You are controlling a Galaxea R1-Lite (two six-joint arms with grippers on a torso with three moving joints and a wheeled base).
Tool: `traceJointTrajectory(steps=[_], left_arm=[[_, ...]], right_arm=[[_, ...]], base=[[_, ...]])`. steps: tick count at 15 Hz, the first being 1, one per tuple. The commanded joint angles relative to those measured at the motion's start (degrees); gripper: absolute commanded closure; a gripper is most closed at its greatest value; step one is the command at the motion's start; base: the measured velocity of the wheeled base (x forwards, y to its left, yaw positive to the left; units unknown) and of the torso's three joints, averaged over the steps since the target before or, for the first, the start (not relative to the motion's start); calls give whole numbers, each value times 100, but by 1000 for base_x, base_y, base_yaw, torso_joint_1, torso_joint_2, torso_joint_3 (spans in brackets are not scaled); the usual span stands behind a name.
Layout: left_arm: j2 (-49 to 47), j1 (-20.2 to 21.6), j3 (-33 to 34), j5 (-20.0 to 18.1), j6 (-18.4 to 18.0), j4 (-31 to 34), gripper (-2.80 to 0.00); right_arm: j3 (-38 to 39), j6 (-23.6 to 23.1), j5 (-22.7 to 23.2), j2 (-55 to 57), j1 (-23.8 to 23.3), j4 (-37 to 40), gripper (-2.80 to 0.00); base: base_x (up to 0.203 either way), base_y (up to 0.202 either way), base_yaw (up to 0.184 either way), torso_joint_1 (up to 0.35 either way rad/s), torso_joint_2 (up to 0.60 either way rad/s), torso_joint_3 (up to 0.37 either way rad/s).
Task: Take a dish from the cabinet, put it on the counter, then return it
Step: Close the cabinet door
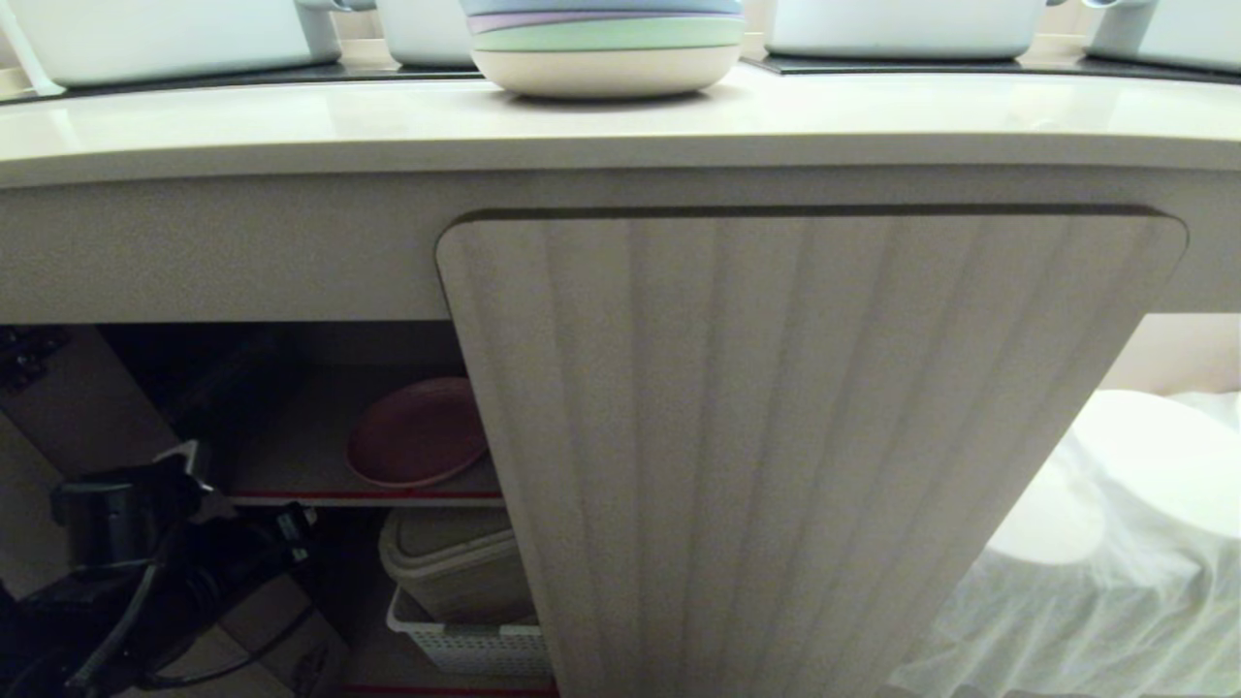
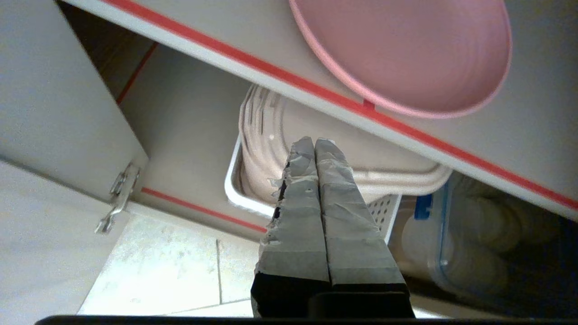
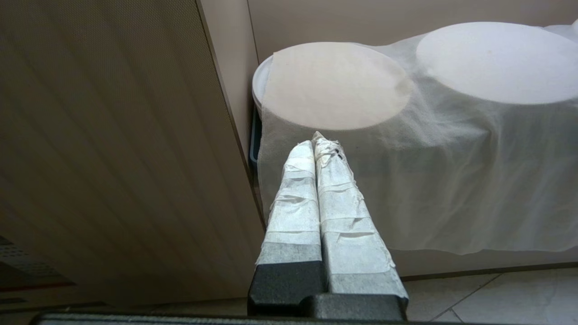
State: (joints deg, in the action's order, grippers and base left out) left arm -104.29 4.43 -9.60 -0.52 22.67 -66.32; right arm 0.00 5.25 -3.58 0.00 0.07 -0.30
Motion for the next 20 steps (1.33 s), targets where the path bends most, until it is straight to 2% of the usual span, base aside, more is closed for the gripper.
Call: traceJointTrajectory(steps=[1, 5, 7, 10, 11, 15, 18, 20], left_arm=[[230, -37, 217, -7, 9, -39, 0], [720, -225, 728, 32, -36, -35, 0], [1025, -248, 960, 88, -296, 28, 0], [1459, -305, 960, 387, -623, 445, 0], [1581, -323, 960, 526, -692, 754, 0], [1713, -424, 960, 1485, -726, 1724, 0], [2058, -839, 960, 1729, -721, 2196, 0], [2285, -865, 960, 1898, -721, 2336, 0]], right_arm=[[0, 2, -2, 0, 1, -5, 0], [0, 2, -2, 0, 1, -5, 0], [0, 2, -2, 0, 1, -5, 0], [0, 2, -2, 0, 1, -4, 0], [0, 2, -2, 0, 1, 4, 0], [0, 2, -2, 0, 1, 3, 0], [0, 2, -2, 0, 1, -5, 0], [0, 2, -2, 0, 1, -5, 0]], base=[[0, 0, 0, 0, 0, 0], [0, 0, 0, 0, 0, 0], [0, 0, 0, 0, 0, 0], [0, 0, 0, 0, 0, 0], [0, 0, 0, 0, 0, 0], [0, 0, 0, 0, 0, 0], [0, 0, 0, 0, 0, 0], [0, 0, 0, 0, 0, 0]])
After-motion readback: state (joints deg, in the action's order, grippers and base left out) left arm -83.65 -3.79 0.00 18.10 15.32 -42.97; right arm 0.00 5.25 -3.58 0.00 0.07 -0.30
